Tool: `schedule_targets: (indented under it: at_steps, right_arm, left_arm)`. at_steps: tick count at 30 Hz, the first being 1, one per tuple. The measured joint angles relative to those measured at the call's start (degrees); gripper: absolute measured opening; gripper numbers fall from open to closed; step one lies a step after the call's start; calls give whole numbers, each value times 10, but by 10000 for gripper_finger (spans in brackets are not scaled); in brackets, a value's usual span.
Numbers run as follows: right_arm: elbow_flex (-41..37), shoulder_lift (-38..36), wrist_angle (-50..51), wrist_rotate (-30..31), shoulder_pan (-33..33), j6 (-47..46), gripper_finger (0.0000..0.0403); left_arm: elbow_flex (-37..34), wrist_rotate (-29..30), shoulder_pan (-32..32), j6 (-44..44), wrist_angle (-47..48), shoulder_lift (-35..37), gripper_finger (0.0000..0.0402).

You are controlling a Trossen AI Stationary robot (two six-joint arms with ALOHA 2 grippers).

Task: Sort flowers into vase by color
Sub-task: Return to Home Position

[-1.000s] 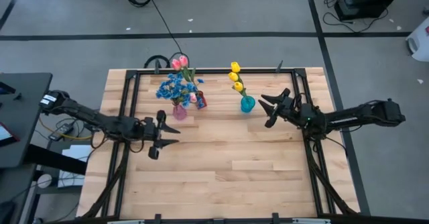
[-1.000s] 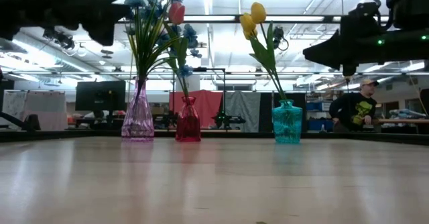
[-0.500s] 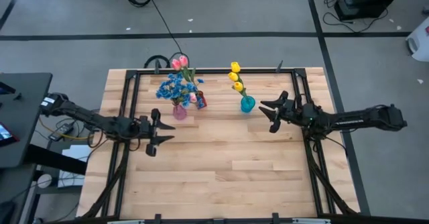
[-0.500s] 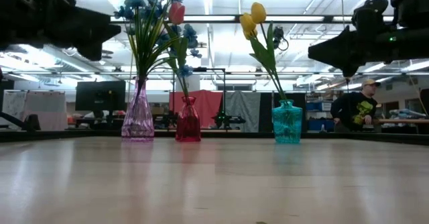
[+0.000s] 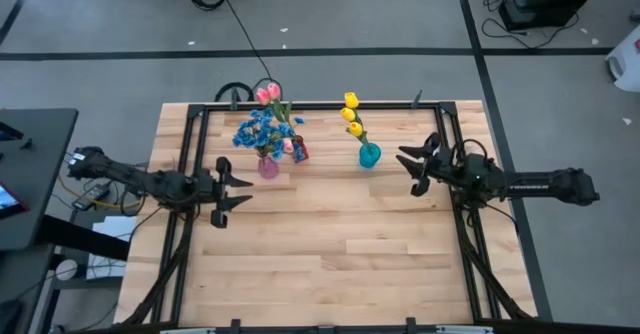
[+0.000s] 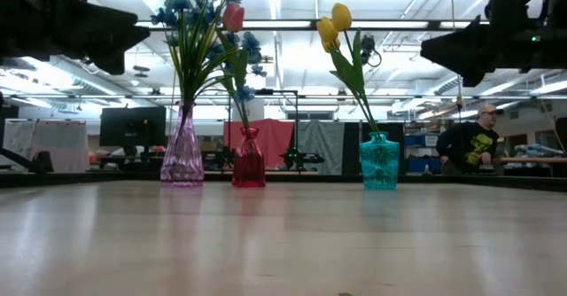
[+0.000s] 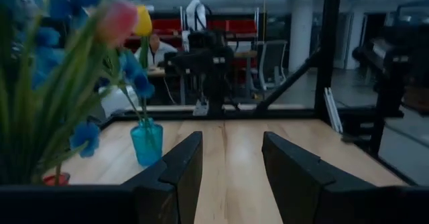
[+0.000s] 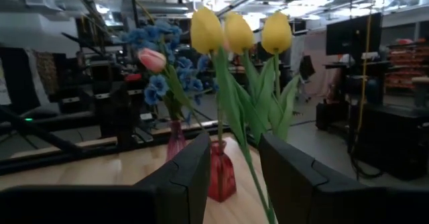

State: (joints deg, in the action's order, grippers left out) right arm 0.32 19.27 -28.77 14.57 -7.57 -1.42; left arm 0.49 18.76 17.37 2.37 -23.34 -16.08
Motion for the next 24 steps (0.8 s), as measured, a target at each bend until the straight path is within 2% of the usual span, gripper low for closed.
schedule_targets:
  at_steps: [7, 12, 15, 20, 24]
  right_arm:
    - [0, -90, 78, -8, 1, 1, 140]
    - [0, -159, 135, -8, 1, 10, 140]
    - [0, -193, 157, -9, 1, 25, 140]
    - [0, -191, 161, -11, 1, 30, 140]
    - [0, -191, 165, 24, 1, 6, 140]
  left_arm:
    - [0, 41, 0, 0, 84, 86, 163]
    - [0, 40, 0, 6, 130, 156, 163]
    - [0, 27, 0, 19, 128, 161, 163]
    - [0, -36, 0, 33, 121, 161, 163]
    - [0, -48, 0, 35, 121, 157, 163]
